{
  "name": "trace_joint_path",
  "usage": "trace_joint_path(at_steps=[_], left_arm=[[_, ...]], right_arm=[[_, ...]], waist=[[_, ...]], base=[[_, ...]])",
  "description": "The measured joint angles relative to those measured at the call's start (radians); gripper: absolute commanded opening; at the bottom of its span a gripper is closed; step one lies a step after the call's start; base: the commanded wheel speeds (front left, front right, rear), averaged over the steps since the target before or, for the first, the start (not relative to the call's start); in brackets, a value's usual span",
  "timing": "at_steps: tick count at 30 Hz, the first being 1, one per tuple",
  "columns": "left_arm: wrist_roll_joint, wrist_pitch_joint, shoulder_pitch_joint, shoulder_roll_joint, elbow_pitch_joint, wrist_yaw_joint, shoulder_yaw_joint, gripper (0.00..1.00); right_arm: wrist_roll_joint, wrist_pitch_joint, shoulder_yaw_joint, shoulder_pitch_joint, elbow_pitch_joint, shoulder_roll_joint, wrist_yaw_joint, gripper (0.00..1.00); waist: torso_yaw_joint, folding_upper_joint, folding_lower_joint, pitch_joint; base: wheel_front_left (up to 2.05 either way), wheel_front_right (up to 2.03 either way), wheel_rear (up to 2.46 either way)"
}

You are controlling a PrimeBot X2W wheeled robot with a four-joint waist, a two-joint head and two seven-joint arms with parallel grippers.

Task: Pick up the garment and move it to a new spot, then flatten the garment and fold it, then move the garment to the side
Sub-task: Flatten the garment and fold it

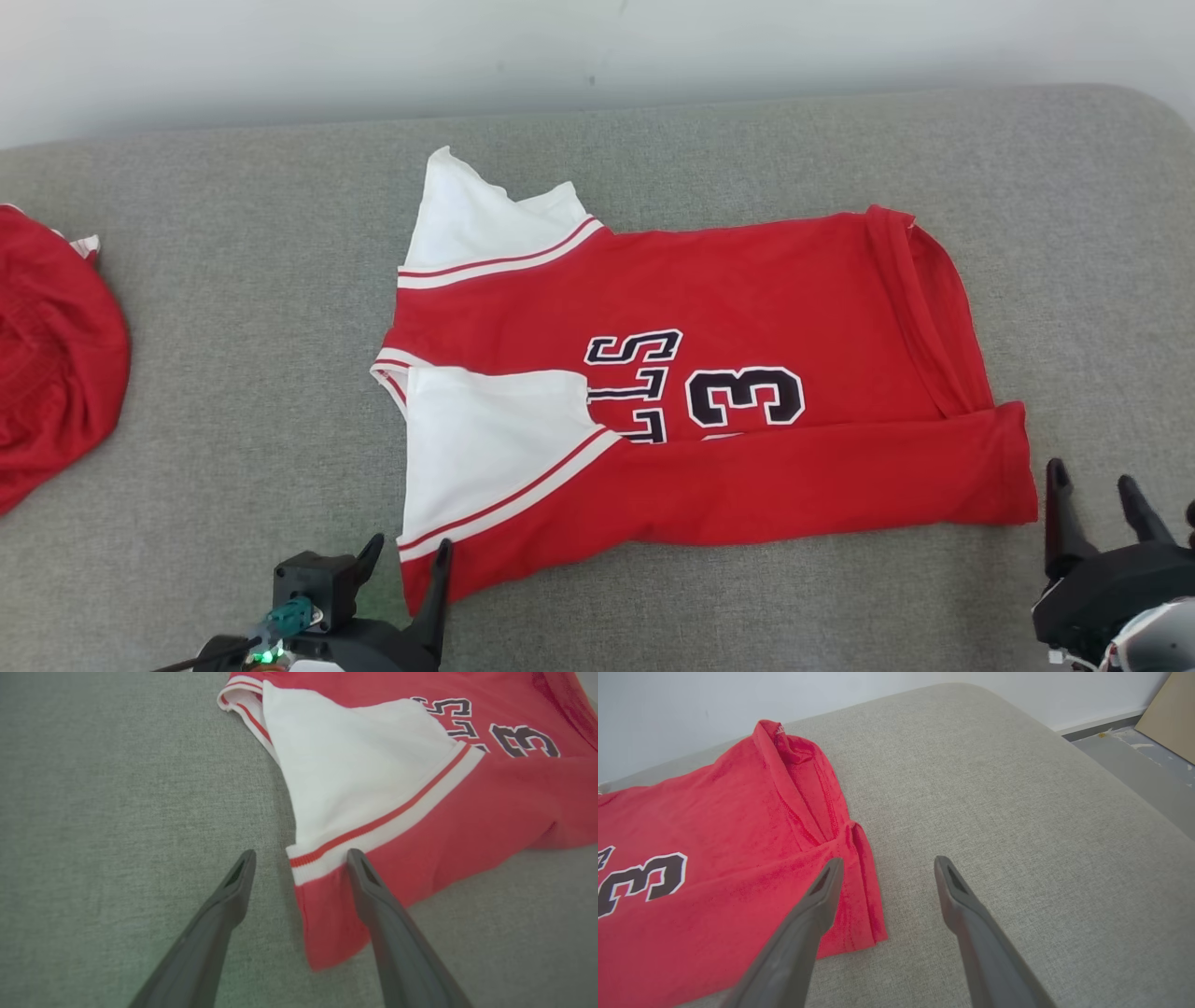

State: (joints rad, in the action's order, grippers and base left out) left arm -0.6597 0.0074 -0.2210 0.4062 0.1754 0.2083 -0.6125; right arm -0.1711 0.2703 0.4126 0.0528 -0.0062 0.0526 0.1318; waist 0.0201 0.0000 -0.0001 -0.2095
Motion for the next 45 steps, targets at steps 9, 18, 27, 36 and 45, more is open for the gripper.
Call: trace_joint_path(at_steps=[9, 18, 27, 36, 45], left_arm=[[-0.029, 0.098, 0.004, -0.022, 0.028, 0.057, -0.003, 0.97], [-0.057, 0.135, -0.005, -0.023, 0.035, 0.063, 0.000, 0.00], [-0.076, 0.155, 0.002, -0.013, 0.012, 0.054, -0.002, 0.00], [-0.131, 0.209, 0.087, 0.030, -0.067, 0.056, 0.004, 0.00], [-0.152, 0.237, 0.200, 0.082, -0.173, 0.094, 0.009, 0.00]], right_arm=[[0.039, 0.074, -0.041, 0.080, 0.092, -0.001, 0.000, 1.00], [0.053, 0.178, -0.020, 0.140, 0.185, -0.001, 0.000, 1.00], [0.029, 0.283, -0.074, 0.184, 0.233, 0.004, -0.001, 0.42], [0.005, 0.316, -0.054, 0.115, 0.138, -0.002, 0.000, 0.00], [-0.038, 0.328, -0.005, -0.005, 0.060, -0.006, 0.001, 0.00]], waist=[[0.012, 0.0000, 0.0000, -0.016], [0.002, 0.0000, 0.0000, -0.024], [-0.006, -0.0001, 0.0000, -0.030], [-0.012, 0.0000, 0.0002, -0.012], [-0.008, 0.0000, 0.0001, 0.018]], base=[[0.00, 0.00, 0.00], [0.00, 0.00, 0.00], [0.00, 0.00, 0.00], [0.00, 0.00, 0.00], [0.00, 0.00, 0.00]])
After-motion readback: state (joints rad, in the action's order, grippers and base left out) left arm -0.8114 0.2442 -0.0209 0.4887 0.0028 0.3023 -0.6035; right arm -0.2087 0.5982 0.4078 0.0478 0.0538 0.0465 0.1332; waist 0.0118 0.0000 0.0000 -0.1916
